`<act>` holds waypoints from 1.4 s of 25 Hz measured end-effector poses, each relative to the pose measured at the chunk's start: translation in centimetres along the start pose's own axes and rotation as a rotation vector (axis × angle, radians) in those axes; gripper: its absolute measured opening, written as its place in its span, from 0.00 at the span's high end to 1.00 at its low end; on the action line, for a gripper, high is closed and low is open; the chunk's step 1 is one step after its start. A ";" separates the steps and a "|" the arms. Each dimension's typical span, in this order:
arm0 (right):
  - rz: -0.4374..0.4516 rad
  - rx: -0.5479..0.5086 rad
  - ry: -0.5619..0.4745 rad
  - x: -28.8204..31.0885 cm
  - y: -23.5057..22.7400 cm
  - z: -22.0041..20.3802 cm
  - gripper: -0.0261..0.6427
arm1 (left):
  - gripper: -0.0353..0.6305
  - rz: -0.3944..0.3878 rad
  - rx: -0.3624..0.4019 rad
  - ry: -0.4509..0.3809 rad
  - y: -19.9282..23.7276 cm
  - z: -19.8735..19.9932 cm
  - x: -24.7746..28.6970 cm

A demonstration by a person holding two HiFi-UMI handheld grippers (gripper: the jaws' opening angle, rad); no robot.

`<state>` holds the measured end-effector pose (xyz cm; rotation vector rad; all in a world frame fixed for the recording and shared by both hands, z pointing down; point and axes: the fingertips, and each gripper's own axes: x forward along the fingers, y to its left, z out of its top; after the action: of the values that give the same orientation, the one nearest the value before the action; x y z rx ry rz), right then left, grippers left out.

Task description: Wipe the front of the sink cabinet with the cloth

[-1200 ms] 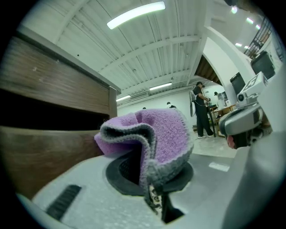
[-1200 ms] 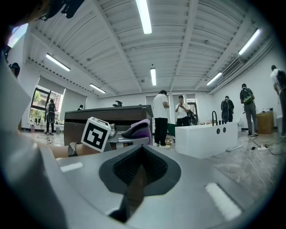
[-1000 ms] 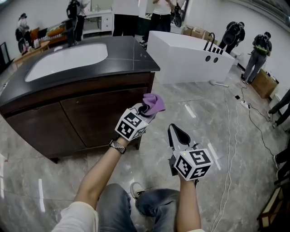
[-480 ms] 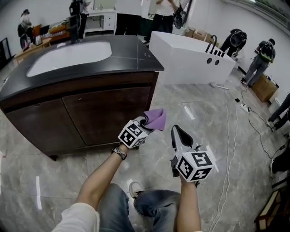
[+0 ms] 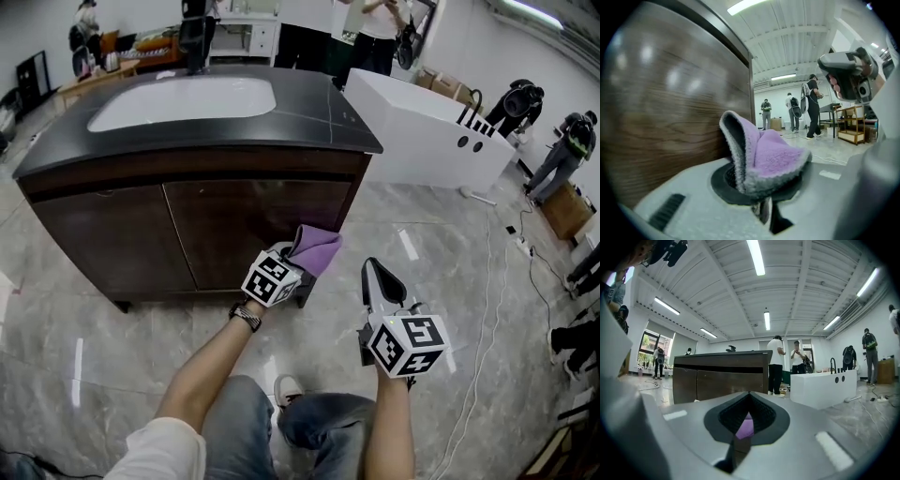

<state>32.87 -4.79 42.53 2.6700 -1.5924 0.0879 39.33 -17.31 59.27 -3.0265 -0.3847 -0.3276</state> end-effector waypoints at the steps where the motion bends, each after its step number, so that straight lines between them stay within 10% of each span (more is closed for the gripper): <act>1: 0.011 -0.005 0.003 0.5 0.5 0.0 0.95 | 0.88 0.023 -0.009 -0.001 0.7 -0.3 -0.6; 35: 0.534 -0.053 0.072 16.4 25.5 -3.4 0.95 | 0.88 0.571 -0.031 0.027 18.1 -8.3 -30.3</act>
<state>18.05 -31.10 46.94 2.1055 -2.1943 0.1478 13.59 -42.87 59.84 -2.9813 0.4846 -0.3259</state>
